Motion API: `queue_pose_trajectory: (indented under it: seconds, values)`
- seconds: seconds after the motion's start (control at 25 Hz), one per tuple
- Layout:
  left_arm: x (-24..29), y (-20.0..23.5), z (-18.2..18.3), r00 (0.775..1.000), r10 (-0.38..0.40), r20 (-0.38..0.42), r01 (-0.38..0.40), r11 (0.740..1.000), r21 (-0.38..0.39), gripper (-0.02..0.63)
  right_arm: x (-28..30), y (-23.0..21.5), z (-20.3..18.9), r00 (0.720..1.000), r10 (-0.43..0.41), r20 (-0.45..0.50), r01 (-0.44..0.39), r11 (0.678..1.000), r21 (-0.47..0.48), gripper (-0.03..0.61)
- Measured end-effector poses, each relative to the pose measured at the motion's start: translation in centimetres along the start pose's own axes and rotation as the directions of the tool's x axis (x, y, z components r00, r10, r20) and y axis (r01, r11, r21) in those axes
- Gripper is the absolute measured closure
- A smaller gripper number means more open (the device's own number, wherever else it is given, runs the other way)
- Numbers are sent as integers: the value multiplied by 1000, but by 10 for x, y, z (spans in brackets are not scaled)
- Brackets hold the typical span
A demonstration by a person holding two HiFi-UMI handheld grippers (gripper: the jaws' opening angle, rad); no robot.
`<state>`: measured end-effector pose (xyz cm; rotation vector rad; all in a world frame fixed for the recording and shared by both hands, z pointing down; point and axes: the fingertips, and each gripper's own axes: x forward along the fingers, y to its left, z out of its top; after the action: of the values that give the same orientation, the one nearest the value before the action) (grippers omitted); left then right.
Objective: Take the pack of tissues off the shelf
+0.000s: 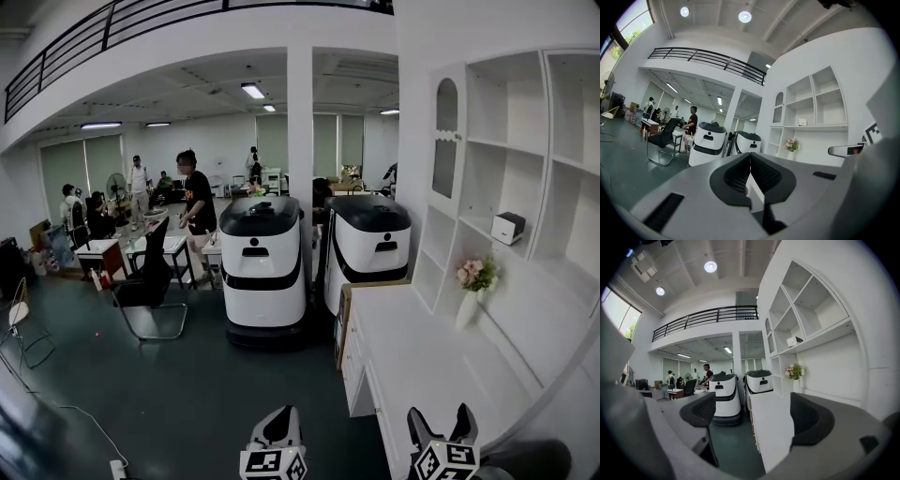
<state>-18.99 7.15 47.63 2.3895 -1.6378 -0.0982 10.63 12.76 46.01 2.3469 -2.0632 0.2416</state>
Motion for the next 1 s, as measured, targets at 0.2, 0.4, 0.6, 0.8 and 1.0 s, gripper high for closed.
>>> queue_pose_trajectory:
  seconds: [0.2, 0.4, 0.6, 0.8, 1.0]
  values:
    - [51, 1, 7, 1000, -5, -2, 5, 1000, -12, 595, 50, -9, 12, 1000, -5, -7, 5, 1000, -12, 81]
    - [102, -3, 14, 1000, -27, -1, 27, 999, -21, 595, 94, -20, 27, 1000, -11, -1, 11, 1000, -23, 83]
    - [155, -15, 21, 999, -54, -9, 54, 999, -4, 595, 134, -43, 33, 999, -40, 3, 40, 999, -8, 83]
    - [203, -33, 22, 995, -93, -33, 93, 996, 15, 595, 161, -65, 36, 998, -61, -7, 61, 998, 0, 80]
    - [243, -58, 20, 987, -152, -53, 153, 988, 35, 595, 168, -95, 41, 993, -115, 5, 115, 993, 16, 81]
